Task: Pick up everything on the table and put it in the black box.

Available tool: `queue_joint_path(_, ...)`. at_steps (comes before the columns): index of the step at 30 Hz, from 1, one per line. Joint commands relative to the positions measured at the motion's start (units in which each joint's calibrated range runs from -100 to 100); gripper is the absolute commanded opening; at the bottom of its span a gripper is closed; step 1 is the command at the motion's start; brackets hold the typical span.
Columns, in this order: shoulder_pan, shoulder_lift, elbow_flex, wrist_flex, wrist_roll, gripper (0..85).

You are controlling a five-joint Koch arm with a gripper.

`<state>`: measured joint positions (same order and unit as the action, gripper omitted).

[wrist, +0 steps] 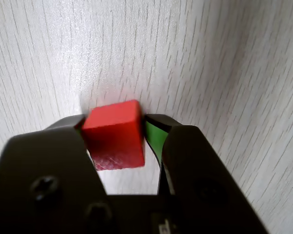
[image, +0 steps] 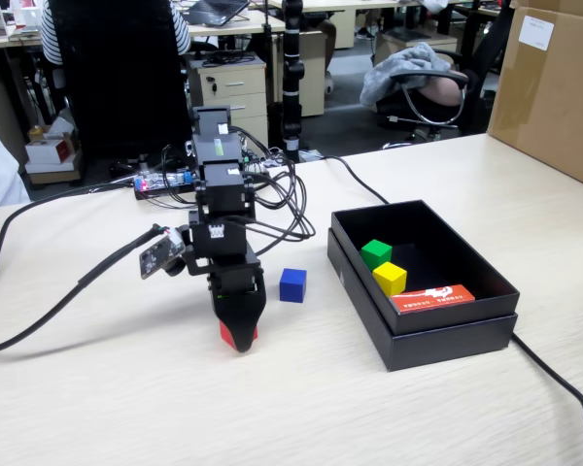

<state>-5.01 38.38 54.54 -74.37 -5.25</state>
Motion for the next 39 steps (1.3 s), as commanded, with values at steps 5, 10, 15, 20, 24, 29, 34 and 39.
queue_joint_path(5,0.24,-8.84,0.67,-3.51,-0.2,0.9)
queue_joint_path(10,1.95,-27.54,-5.4,-3.43,0.05,0.9)
queue_joint_path(15,5.47,-45.32,-11.2,-3.34,1.12,0.9)
queue_joint_path(20,12.45,-60.47,-19.55,-3.43,3.81,0.9)
queue_joint_path(24,17.68,-68.73,-25.62,-3.34,5.86,0.9)
queue_joint_path(29,20.12,-70.57,-26.53,-3.34,7.03,0.9)
queue_joint_path(34,20.9,-50.26,-11.84,-3.43,8.35,1.1)
queue_joint_path(39,21.39,-30.64,2.76,-3.43,8.94,1.1)
